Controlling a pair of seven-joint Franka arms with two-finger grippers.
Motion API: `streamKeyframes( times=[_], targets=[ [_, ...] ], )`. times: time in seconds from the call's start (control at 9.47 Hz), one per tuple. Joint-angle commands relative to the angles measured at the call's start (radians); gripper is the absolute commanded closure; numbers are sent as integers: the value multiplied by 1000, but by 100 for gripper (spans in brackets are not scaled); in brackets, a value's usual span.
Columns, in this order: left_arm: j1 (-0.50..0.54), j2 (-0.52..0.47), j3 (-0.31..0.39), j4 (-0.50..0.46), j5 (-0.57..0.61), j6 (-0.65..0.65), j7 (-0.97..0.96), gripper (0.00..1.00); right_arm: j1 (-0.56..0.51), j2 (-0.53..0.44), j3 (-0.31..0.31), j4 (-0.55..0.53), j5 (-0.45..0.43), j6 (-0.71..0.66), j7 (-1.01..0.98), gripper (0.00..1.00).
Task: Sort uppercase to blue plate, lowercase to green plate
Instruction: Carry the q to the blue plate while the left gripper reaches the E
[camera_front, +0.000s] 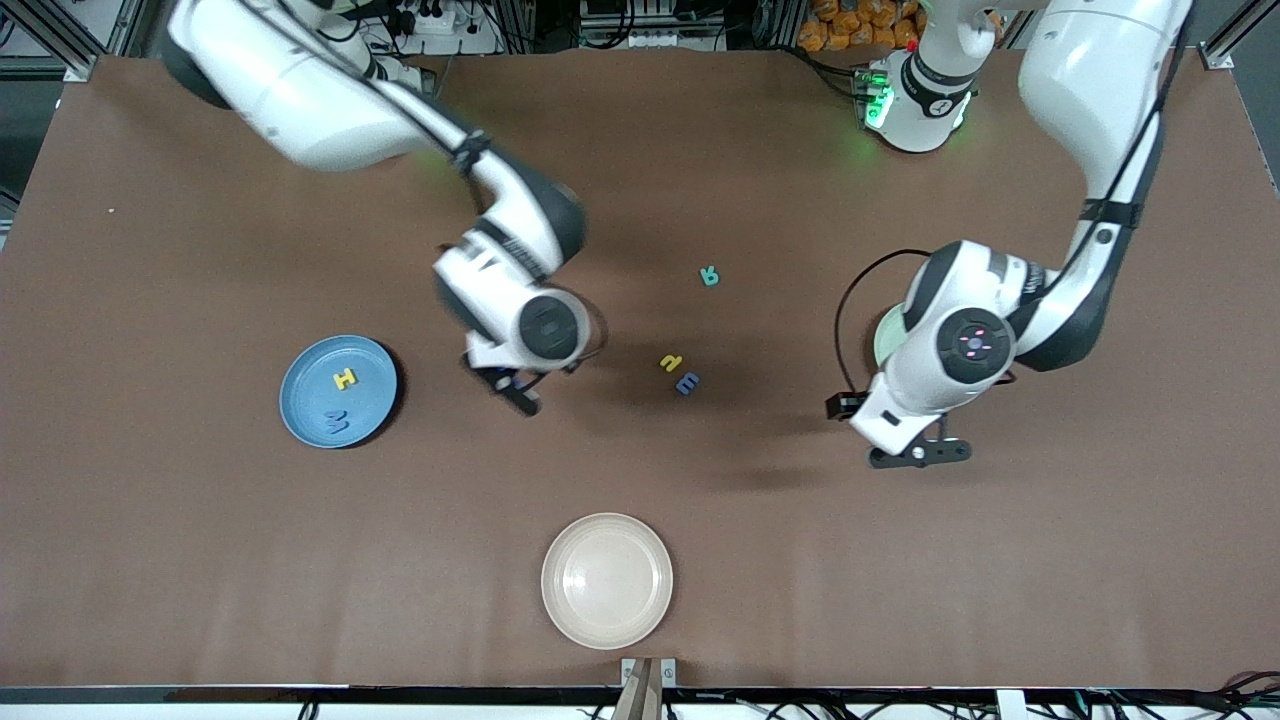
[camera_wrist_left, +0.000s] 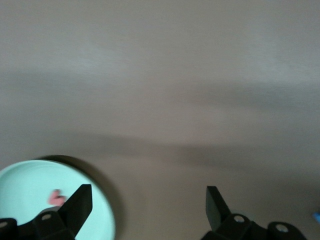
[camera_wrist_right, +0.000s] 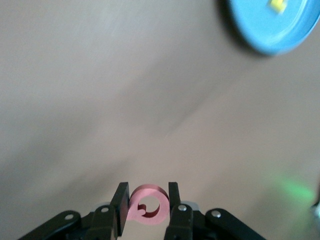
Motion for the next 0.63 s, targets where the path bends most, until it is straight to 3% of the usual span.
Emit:
streamKeyframes(
  times=[0.0, 0.32, 0.53],
  targets=[
    [-67, 92, 12, 107, 6, -5, -100, 0, -153, -6, 39, -16, -64, -73, -186, 100],
    [-141, 173, 13, 191, 23, 4, -189, 0, -261, 7, 11, -16, -142, -82, -351, 100],
    [-245, 222, 90, 233, 21, 28, -305, 0, -259, 15, -53, -17, -151, -76, -430, 100]
  ],
)
